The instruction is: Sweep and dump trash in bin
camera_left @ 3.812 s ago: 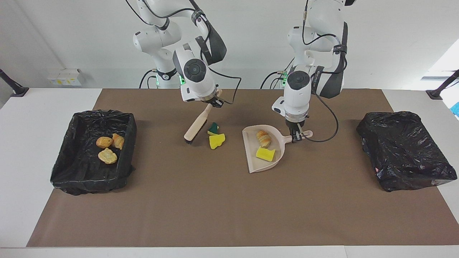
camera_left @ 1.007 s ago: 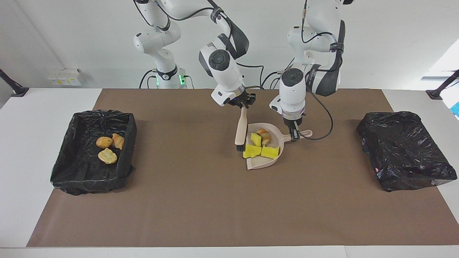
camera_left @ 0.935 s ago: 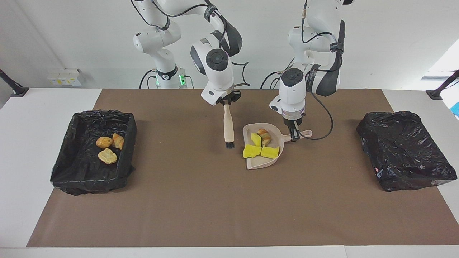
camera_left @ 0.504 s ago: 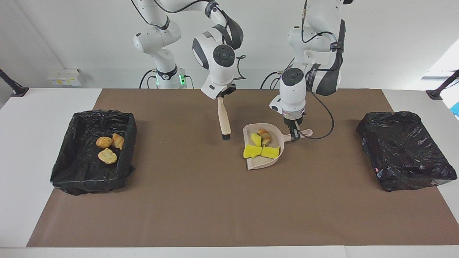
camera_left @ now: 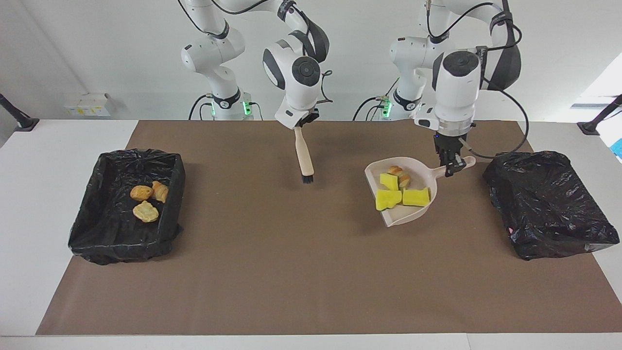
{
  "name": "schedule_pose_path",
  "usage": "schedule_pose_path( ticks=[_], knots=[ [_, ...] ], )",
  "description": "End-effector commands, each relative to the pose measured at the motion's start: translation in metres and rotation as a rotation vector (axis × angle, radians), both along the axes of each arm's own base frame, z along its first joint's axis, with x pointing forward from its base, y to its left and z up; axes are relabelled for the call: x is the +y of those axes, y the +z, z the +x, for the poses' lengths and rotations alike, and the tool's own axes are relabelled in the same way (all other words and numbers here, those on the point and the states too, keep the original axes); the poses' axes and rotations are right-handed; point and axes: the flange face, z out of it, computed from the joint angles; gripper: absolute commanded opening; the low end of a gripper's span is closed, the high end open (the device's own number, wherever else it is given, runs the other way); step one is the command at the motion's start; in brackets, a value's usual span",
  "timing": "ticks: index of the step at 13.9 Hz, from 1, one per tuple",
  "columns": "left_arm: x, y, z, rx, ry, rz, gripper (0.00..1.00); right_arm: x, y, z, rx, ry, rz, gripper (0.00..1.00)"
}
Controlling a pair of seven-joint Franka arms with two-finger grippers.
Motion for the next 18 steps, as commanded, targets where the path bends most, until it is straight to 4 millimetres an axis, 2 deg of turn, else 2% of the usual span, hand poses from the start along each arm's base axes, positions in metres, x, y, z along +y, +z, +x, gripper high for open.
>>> schedule_pose_path(
  ticks=[1, 3, 5, 6, 7, 8, 9, 10, 11, 12, 13, 15, 16, 17, 18],
  knots=[
    [0.031, 0.035, 0.01, 0.015, 0.01, 0.001, 0.0, 0.003, -0.001, -0.005, -0.034, 0.035, 0.029, 0.0],
    [0.073, 0.067, 0.022, 0.007, 0.031, -0.077, 0.0, 0.016, -0.009, -0.009, -0.045, 0.046, 0.039, 0.0],
    [0.122, 0.099, 0.029, -0.018, 0.054, -0.148, 0.0, 0.045, -0.022, -0.029, -0.042, 0.099, 0.037, 0.0],
    [0.148, 0.115, 0.029, -0.039, 0.074, -0.176, 0.0, 0.063, -0.036, -0.04, -0.033, 0.104, 0.029, 0.0],
    [0.172, 0.124, 0.032, -0.051, 0.074, -0.209, 0.0, 0.073, -0.045, -0.047, -0.018, 0.106, 0.021, 0.0],
    [0.197, 0.135, 0.034, -0.055, 0.07, -0.241, 0.0, 0.078, -0.046, -0.055, -0.009, 0.114, 0.025, 0.0],
    [0.222, 0.139, 0.035, -0.026, 0.082, -0.257, 0.0, 0.087, -0.045, -0.066, 0.01, 0.083, 0.033, 0.0],
    [0.243, 0.14, 0.04, -0.005, 0.082, -0.265, 0.0, 0.093, -0.043, -0.069, 0.029, -0.021, 0.037, 0.0],
    [0.259, 0.147, 0.046, -0.016, 0.068, -0.261, 0.0, 0.095, -0.045, -0.071, 0.03, -0.072, 0.033, 0.0],
    [0.274, 0.146, 0.049, -0.021, 0.065, -0.254, 0.0, 0.104, -0.048, -0.08, 0.02, -0.077, 0.041, 0.0],
    [0.298, 0.141, 0.048, -0.024, 0.092, -0.25, 0.0, 0.119, -0.057, -0.089, 0.013, -0.109, 0.052, 0.0],
    [0.354, 0.122, 0.045, -0.023, 0.106, -0.243, 0.0, 0.128, -0.066, -0.086, -0.005, -0.181, 0.073, 0.0],
    [0.369, 0.119, 0.05, -0.035, 0.071, -0.224, 0.0, 0.128, -0.067, -0.085, -0.004, -0.181, 0.071, 0.0],
    [0.377, 0.118, 0.054, -0.049, 0.037, -0.181, 0.0, 0.129, -0.067, -0.085, 0.0, -0.179, 0.069, 0.0],
    [0.386, 0.116, 0.057, -0.044, -0.008, -0.096, 0.0, 0.128, -0.066, -0.084, 0.007, -0.18, 0.063, 0.3]
  ],
)
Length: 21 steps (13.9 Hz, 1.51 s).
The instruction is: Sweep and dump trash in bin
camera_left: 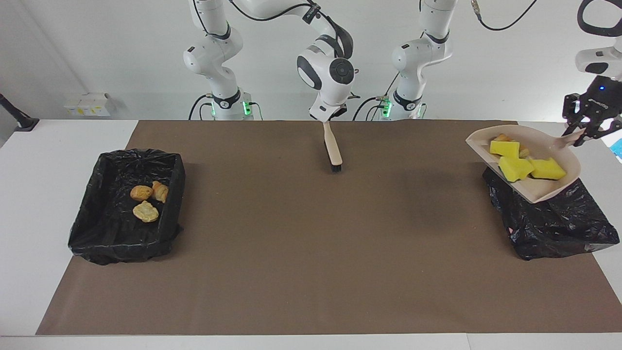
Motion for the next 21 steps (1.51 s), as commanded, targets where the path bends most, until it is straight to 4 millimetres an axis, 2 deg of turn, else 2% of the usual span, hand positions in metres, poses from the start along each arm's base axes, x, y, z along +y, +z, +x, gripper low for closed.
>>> schedule_pose_path(
  ticks=[1, 2, 3, 4, 5, 6, 8, 10, 11, 12, 13, 17, 21],
  knots=[
    [0.021, -0.006, 0.019, 0.005, -0.136, 0.164, 0.0, -0.001, 0.006, 0.004, 0.019, -0.022, -0.001, 0.99],
    [0.034, -0.018, 0.023, 0.016, -0.172, 0.207, 0.0, -0.001, 0.011, 0.006, 0.023, -0.017, -0.005, 1.0],
    [0.061, -0.023, 0.017, 0.012, -0.151, 0.251, 0.0, -0.001, 0.019, 0.011, 0.024, -0.017, -0.003, 1.0],
    [0.08, -0.028, 0.011, -0.003, -0.144, 0.313, 0.0, -0.001, 0.027, 0.017, 0.025, -0.019, -0.004, 1.0],
    [0.096, -0.041, 0.004, -0.006, -0.139, 0.347, 0.0, -0.003, 0.032, 0.022, 0.024, -0.019, -0.005, 1.0],
    [0.097, -0.047, 0.005, 0.002, -0.153, 0.375, 0.0, -0.007, 0.04, 0.029, 0.015, -0.021, -0.006, 1.0],
    [0.086, -0.056, 0.012, 0.056, -0.175, 0.467, 0.0, -0.02, 0.06, 0.046, 0.012, -0.031, -0.013, 1.0],
    [0.065, -0.065, 0.018, 0.12, -0.197, 0.565, 0.0, -0.039, 0.084, 0.063, -0.017, -0.052, 0.015, 1.0],
    [0.046, -0.065, 0.025, 0.16, -0.24, 0.642, 0.0, -0.052, 0.093, 0.075, -0.042, -0.052, 0.018, 1.0],
    [0.04, -0.065, 0.025, 0.161, -0.19, 0.663, 0.0, -0.065, 0.099, 0.085, -0.066, -0.042, 0.018, 1.0],
    [0.039, -0.066, 0.02, 0.171, -0.143, 0.67, 0.0, -0.073, 0.106, 0.091, -0.085, -0.027, 0.026, 1.0],
    [0.034, -0.057, 0.016, 0.219, -0.152, 0.843, 0.0, -0.102, 0.12, 0.117, -0.153, -0.016, -0.011, 1.0],
    [0.028, -0.032, 0.007, 0.242, -0.136, 0.885, 0.0, -0.118, 0.133, 0.13, -0.17, -0.031, -0.033, 1.0]
  ],
)
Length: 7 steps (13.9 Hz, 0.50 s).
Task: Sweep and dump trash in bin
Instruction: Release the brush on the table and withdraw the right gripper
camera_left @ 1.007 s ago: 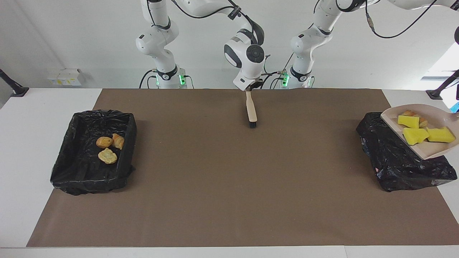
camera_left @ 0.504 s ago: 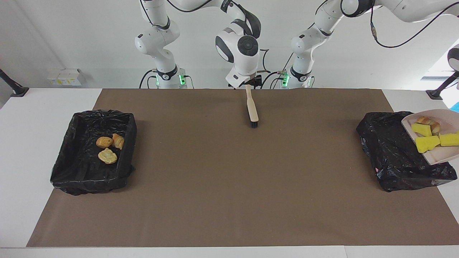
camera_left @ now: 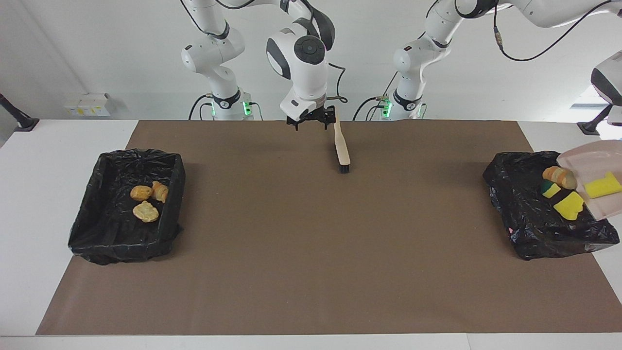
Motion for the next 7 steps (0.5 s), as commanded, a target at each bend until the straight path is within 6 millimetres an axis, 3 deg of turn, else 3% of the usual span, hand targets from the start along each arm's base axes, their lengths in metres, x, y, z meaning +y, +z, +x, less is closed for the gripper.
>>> schedule_pose_path(
  ticks=[1, 4, 7],
  knots=[
    [-0.02, 0.016, -0.009, 0.022, 0.018, 0.05, 0.0, -0.011, 0.016, 0.007, -0.023, 0.025, -0.03, 1.0],
    [-0.046, 0.016, -0.003, 0.085, 0.032, 0.109, 0.0, -0.03, 0.02, 0.022, -0.08, 0.092, -0.099, 1.0],
    [-0.08, 0.018, 0.003, 0.138, 0.034, 0.162, 0.0, -0.079, 0.021, 0.053, -0.092, 0.16, -0.113, 1.0]
  ],
)
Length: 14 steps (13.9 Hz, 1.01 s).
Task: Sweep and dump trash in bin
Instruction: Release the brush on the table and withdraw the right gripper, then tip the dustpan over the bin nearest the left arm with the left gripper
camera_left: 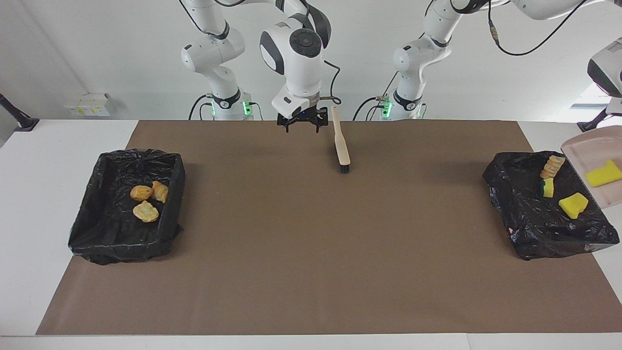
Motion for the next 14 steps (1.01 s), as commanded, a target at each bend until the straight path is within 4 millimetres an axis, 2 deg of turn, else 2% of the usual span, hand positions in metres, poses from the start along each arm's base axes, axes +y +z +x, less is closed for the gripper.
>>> schedule_pose_path(
  ticks=[1, 3, 6, 9, 10, 13, 14],
  knots=[
    [-0.023, 0.003, -0.006, 0.035, 0.026, 0.05, 0.0, -0.057, 0.006, 0.031, 0.01, 0.047, -0.006, 1.0],
    [-0.031, 0.011, -0.004, 0.038, 0.039, 0.068, 0.0, -0.101, 0.006, 0.054, 0.002, 0.069, 0.019, 1.0],
    [-0.034, 0.049, -0.019, -0.046, 0.044, 0.007, 0.0, -0.178, 0.011, 0.083, -0.033, 0.024, 0.045, 1.0],
    [-0.059, 0.048, -0.014, -0.117, 0.076, -0.132, 0.0, -0.239, 0.029, 0.098, -0.07, 0.029, -0.006, 1.0],
    [-0.077, 0.044, -0.009, -0.17, 0.103, -0.174, 0.0, -0.263, 0.035, 0.1, -0.08, 0.025, -0.006, 1.0],
    [-0.111, 0.028, -0.007, -0.284, 0.248, -0.342, 0.0, -0.314, 0.066, 0.105, -0.128, -0.037, 0.003, 1.0],
    [-0.134, 0.025, -0.004, -0.326, 0.28, -0.388, 0.0, -0.327, 0.077, 0.106, -0.138, -0.07, 0.01, 1.0]
  ],
)
